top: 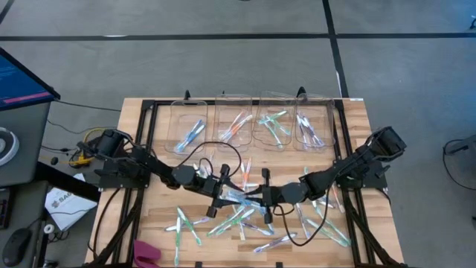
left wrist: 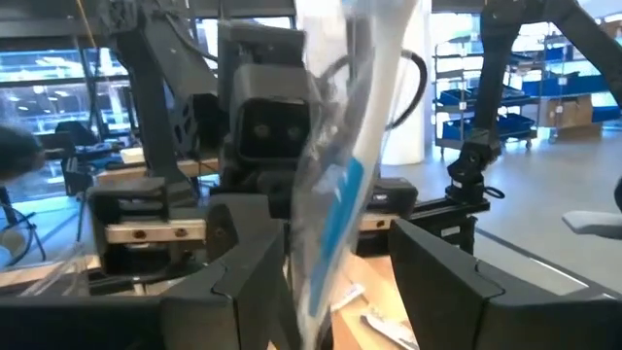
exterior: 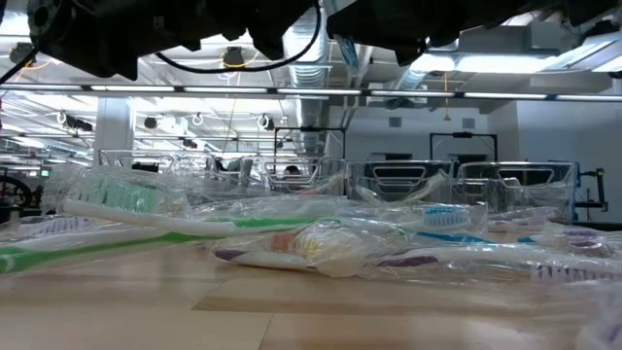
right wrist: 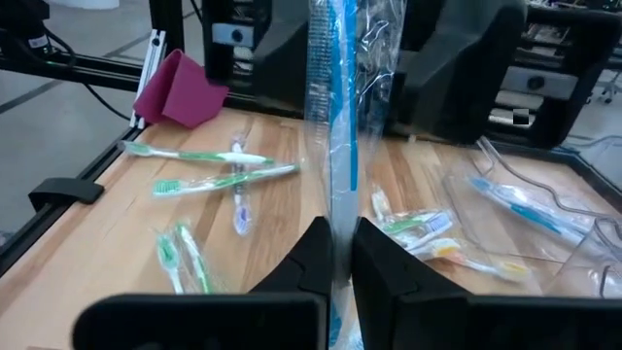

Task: Pick & Place Toothbrushes
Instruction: Put the blue toothbrush into the left transparent bin

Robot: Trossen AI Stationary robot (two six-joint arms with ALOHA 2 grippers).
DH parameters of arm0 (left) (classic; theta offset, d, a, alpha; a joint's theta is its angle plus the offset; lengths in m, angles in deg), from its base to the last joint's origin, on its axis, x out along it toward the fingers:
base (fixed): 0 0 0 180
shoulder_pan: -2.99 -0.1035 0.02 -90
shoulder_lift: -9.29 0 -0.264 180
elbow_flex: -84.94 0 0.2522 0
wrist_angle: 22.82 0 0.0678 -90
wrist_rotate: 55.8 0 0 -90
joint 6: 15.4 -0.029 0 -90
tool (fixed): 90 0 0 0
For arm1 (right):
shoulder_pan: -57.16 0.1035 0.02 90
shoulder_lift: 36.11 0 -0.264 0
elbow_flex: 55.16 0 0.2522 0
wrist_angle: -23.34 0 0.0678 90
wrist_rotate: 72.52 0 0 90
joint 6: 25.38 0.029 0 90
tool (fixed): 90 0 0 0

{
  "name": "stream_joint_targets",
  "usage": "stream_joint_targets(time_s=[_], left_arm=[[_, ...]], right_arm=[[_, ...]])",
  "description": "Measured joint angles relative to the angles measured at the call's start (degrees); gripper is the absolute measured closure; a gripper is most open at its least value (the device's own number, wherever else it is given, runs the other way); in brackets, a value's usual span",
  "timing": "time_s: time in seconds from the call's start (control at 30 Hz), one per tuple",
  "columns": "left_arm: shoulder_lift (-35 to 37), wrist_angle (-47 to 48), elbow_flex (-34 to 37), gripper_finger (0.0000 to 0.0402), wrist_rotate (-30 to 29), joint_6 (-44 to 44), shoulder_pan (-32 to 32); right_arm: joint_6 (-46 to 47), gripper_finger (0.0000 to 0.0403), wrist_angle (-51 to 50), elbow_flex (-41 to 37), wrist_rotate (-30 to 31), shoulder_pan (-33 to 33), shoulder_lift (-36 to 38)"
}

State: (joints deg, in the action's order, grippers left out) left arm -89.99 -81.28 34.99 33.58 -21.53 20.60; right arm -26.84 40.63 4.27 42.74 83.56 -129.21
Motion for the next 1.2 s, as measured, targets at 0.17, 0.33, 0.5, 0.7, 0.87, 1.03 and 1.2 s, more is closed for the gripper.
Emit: stream_joint_targets(time_s=[0.17, 0.33, 0.5, 0.7, 0.87, 1.03, 1.2], left_arm=[[-1.63, -0.05, -1.62, 0.0221, 1.99, -1.4, 0.0], [-1.74, -0.05, -1.74, 0.0242, 0.98, -1.47, -0.02], [-1.74, 0.12, -1.74, 0.0301, 0.36, -1.55, -0.02], [-1.73, 1.01, -1.72, 0.0387, -0.32, -2.07, -0.11], [-1.73, 1.43, -1.66, 0.0387, -0.53, -1.49, -0.01], [-1.73, 1.67, -1.66, 0.039, -0.81, -1.44, -0.03], [-1.73, 1.82, -1.63, 0.0391, -0.24, -1.44, 0.0]], right_arm=[[0.0, 0.039, -0.31, 0.0, -0.01, -0.17, 0.0], [0.01, 0.039, -0.95, 0.0, -0.02, -0.17, 0.0], [0.02, 0.039, -1.19, 0.0, -0.12, -0.17, 0.0], [3.46, 0.0373, -2.54, 0.0, -1.66, -0.17, 0.0], [6.18, 0.0336, -4.34, 0.0, -1.87, -0.15, 0.0], [8.79, 0.0287, -7.33, 0.02, -1.6, -0.17, 0.48], [9.05, 0.0226, -8.42, 0.0, -1.14, -0.17, 0.48]])
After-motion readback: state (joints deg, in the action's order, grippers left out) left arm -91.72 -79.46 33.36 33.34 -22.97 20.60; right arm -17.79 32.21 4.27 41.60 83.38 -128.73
